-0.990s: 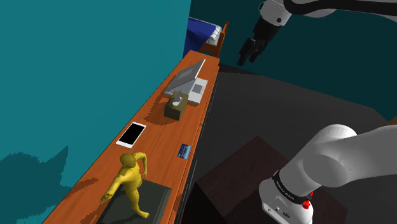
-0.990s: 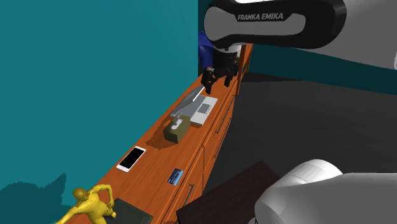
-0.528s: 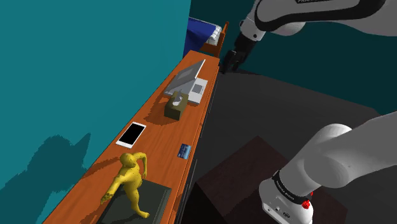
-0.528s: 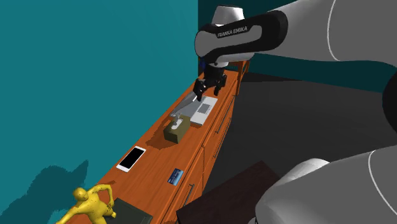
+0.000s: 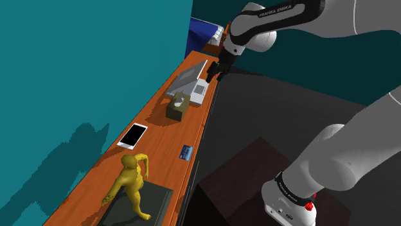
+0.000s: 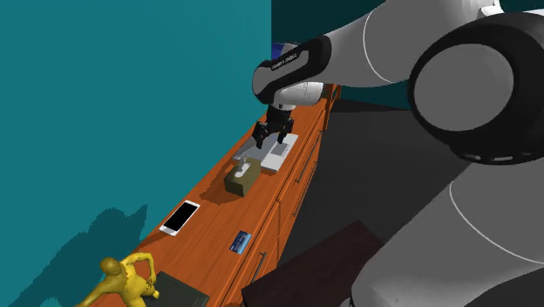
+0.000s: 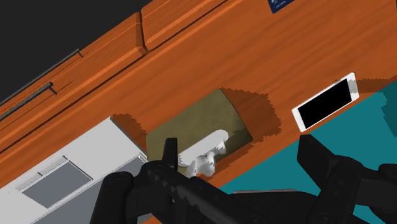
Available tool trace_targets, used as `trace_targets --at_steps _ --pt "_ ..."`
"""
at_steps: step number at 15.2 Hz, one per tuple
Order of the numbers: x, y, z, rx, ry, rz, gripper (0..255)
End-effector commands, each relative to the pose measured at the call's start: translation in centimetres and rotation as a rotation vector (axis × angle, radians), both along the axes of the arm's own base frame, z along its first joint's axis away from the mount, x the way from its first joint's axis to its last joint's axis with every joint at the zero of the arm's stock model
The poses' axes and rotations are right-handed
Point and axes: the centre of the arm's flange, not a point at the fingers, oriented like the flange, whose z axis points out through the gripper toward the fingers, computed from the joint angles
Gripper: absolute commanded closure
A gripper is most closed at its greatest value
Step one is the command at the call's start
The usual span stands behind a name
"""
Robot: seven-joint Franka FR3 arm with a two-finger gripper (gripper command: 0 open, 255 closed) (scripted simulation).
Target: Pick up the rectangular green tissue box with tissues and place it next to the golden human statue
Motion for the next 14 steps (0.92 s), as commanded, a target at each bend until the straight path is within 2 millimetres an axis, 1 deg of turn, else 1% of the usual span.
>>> trace_targets --at_steps 1,7,14 --pt "1.7 -0.1 -2.1 0.025 0.001 0.001 0" --pt "6.8 0.6 -8.3 0.098 0.006 0.008 0" --pt "12.7 2.1 -15.4 0.184 0.013 0.016 0"
